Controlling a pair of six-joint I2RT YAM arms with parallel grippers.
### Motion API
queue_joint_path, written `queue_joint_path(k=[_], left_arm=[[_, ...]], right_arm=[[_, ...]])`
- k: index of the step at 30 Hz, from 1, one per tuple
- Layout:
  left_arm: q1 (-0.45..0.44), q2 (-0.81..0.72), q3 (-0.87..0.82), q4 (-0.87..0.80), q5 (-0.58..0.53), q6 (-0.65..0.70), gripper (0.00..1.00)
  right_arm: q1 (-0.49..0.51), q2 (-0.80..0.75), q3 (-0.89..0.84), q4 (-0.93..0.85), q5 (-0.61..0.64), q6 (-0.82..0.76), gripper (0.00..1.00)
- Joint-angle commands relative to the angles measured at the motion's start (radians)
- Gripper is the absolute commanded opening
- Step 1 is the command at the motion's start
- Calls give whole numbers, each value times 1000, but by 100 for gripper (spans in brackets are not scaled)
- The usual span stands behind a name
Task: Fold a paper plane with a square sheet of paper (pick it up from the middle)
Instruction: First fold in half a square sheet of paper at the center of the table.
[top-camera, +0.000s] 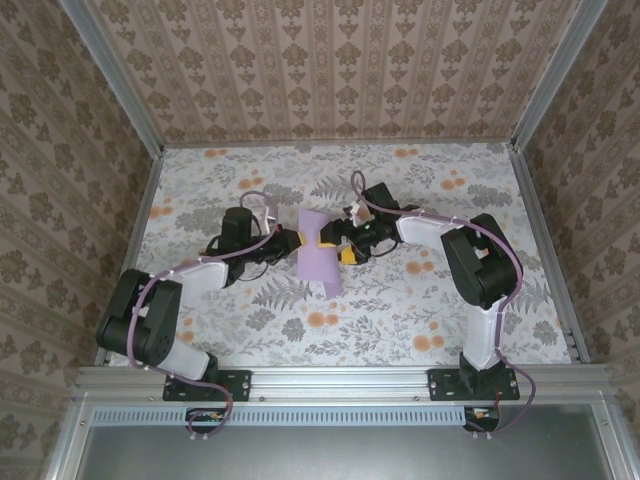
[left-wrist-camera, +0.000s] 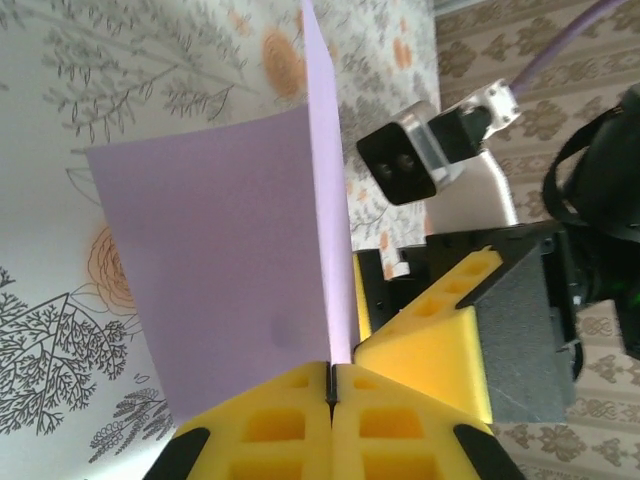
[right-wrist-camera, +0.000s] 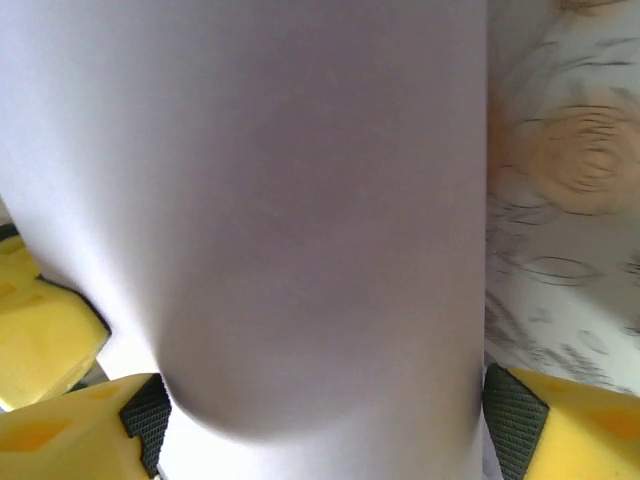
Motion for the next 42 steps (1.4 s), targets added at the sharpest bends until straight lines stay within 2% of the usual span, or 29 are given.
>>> queue_joint_path(k=[1,5,6,10,15,24,34,42], left_arm=[[-47,55,44,-4,-26,18,0],[-120,112,67,0,-60,5,0],[-130,121,65,10,-100,1,0],[-142,143,50,45,-128,-26,0],[-140,142,29,24,-163,-21,0],[-139,50,-19,13,-212,-6,0],[-148,-102,-106,-126,-375,60,0],[-150,-122,-104,-272,-452,109,0]], right_arm=[[4,-25,26,-150,115,-103,90],[-7,-50,5,-177,151,-140,93],[-12,-55,-2,-183,154,-144,93],[-16,-65,-37,-185,169,-152,92],[-14,-67,-102,-88,125,-99,88],[13,-47,-62,-78,104,-103,77],[43,-60,-35,-100,147,-125,71],[87,-54,3,-136,206,-137,69]])
